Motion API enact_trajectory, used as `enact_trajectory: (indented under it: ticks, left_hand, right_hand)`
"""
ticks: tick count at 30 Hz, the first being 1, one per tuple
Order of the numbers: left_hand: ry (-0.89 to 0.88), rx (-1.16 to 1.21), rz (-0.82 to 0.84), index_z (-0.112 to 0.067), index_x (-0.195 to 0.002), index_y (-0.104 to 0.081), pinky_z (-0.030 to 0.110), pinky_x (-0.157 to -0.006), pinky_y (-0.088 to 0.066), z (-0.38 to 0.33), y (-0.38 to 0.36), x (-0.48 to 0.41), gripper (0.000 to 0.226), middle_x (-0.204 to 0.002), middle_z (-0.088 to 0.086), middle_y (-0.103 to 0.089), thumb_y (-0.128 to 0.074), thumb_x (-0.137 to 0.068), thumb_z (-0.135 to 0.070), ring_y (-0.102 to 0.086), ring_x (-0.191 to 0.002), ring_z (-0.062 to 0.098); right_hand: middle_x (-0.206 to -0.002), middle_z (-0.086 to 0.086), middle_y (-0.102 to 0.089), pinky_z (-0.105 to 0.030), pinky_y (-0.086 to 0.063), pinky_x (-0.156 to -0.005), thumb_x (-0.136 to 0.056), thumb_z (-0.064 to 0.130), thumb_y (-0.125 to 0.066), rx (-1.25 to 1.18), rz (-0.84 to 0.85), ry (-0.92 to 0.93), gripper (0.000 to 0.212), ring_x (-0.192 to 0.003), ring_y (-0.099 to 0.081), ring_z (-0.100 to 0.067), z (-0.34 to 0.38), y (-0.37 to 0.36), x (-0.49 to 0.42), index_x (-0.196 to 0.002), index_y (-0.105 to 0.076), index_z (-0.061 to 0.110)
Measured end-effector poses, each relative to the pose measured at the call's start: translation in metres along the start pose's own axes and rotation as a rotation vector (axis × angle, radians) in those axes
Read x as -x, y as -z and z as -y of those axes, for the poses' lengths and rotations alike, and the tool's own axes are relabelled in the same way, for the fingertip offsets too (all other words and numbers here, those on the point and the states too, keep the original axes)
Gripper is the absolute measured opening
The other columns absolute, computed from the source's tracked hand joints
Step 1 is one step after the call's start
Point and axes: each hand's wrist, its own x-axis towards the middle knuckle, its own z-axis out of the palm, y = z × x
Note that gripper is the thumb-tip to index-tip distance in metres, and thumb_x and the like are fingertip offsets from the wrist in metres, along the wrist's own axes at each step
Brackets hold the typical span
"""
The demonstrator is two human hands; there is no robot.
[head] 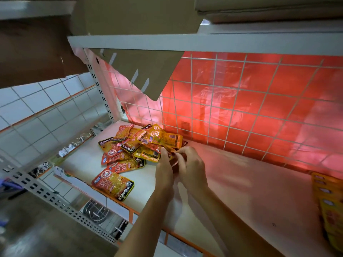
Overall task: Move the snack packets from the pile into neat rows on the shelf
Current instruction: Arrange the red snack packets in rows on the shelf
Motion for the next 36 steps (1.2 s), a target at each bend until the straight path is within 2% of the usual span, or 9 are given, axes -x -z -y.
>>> enact_trajectory:
  ticks: [7, 11, 18, 21, 25, 28, 31, 33, 36]
  left_hand:
    - [-0.124, 0.012, 0.051, -0.005, -0.125, -0.048, 0.043, -0.079, -0.058, 0.017, -0.02, 0.023, 0.052, -0.105, 0.019, -0.068, -0.074, -0.08, -0.005, -0.069, -0.093, 0.033]
    - [-0.167, -0.052, 0.17, -0.006, -0.124, -0.053, 0.048, -0.08, -0.057, 0.026, -0.03, 0.035, 0.057, -0.104, 0.018, -0.07, -0.077, -0.073, 0.003, -0.069, -0.093, 0.036]
    - [-0.145, -0.158, 0.385, -0.007, -0.108, -0.061, 0.043, -0.075, -0.058, 0.052, -0.062, 0.073, 0.028, -0.094, 0.014, -0.073, -0.069, -0.082, 0.0, -0.07, -0.084, 0.031]
    - [-0.17, -0.203, 0.484, -0.01, -0.092, -0.066, 0.033, -0.068, -0.057, 0.056, -0.08, 0.09, 0.021, -0.08, 0.005, -0.074, -0.065, -0.081, 0.008, -0.068, -0.075, 0.021]
    - [-0.186, -0.2, 0.647, -0.004, -0.079, -0.07, 0.024, -0.07, -0.053, 0.064, -0.099, 0.108, 0.029, -0.097, -0.001, -0.071, -0.06, -0.075, 0.023, -0.067, -0.086, 0.014]
    - [-0.105, -0.122, 0.698, 0.013, -0.084, -0.065, 0.038, -0.074, -0.051, 0.076, -0.112, 0.119, 0.019, -0.109, 0.023, -0.059, -0.053, -0.074, 0.024, -0.061, -0.091, 0.033]
    - [-0.128, -0.199, 0.714, -0.01, -0.068, -0.074, 0.033, -0.06, -0.05, 0.09, -0.121, 0.134, 0.044, -0.089, 0.017, -0.07, -0.05, -0.075, 0.026, -0.063, -0.073, 0.029]
    - [-0.107, -0.201, 0.769, -0.017, -0.063, -0.076, 0.033, -0.063, -0.052, 0.098, -0.124, 0.143, 0.053, -0.078, 0.006, -0.073, -0.05, -0.075, 0.028, -0.066, -0.069, 0.023]
    - [-0.083, -0.227, 0.803, -0.018, -0.065, -0.077, 0.032, -0.063, -0.056, 0.106, -0.133, 0.158, 0.053, -0.079, 0.007, -0.074, -0.05, -0.077, 0.026, -0.068, -0.071, 0.023]
  right_hand:
    - [-0.085, 0.013, -0.06, -0.018, -0.043, -0.073, -0.084, -0.002, -0.059, -0.197, -0.164, -0.338, 0.025, -0.078, -0.057, 0.008, -0.006, 0.052, 0.021, -0.096, -0.054, 0.02]
    - [-0.104, 0.005, -0.062, -0.026, -0.054, -0.075, -0.075, -0.01, -0.059, -0.433, -0.133, -0.514, 0.055, -0.089, -0.065, -0.008, -0.009, 0.087, 0.034, -0.118, -0.052, 0.025]
    - [-0.089, -0.012, -0.071, -0.037, -0.057, -0.069, -0.081, -0.008, -0.059, -0.476, -0.194, -0.569, 0.028, -0.081, -0.069, -0.028, -0.027, 0.156, 0.061, -0.087, -0.07, 0.018]
    - [-0.079, -0.002, -0.07, -0.02, -0.051, -0.059, -0.073, -0.015, -0.061, -0.466, -0.255, -0.532, 0.035, -0.072, -0.065, -0.012, -0.03, 0.186, 0.074, -0.086, -0.066, 0.017]
    - [-0.07, 0.015, -0.07, -0.018, -0.045, -0.069, -0.058, 0.008, -0.069, -0.387, -0.37, -0.417, 0.02, -0.072, -0.06, 0.004, -0.037, 0.226, 0.088, -0.069, -0.069, 0.024]
    - [-0.086, -0.006, -0.071, -0.034, -0.051, -0.08, -0.06, 0.016, -0.073, -0.545, -0.459, -0.333, 0.016, -0.089, -0.065, -0.022, -0.043, 0.253, 0.104, -0.075, -0.075, 0.022]
    - [-0.093, -0.016, -0.069, -0.037, -0.056, -0.075, -0.063, 0.033, -0.08, -0.52, -0.46, -0.316, 0.025, -0.086, -0.067, -0.023, -0.042, 0.277, 0.117, -0.078, -0.076, 0.013]
    - [-0.085, -0.004, -0.073, -0.033, -0.055, -0.068, -0.075, 0.016, -0.072, -0.485, -0.454, -0.356, 0.011, -0.079, -0.068, -0.016, -0.037, 0.29, 0.123, -0.068, -0.077, 0.023]
    - [-0.084, -0.003, -0.074, -0.042, -0.054, -0.077, -0.084, -0.017, -0.047, -0.494, -0.442, -0.468, 0.052, -0.085, -0.068, -0.026, -0.045, 0.308, 0.135, -0.066, -0.077, 0.023]
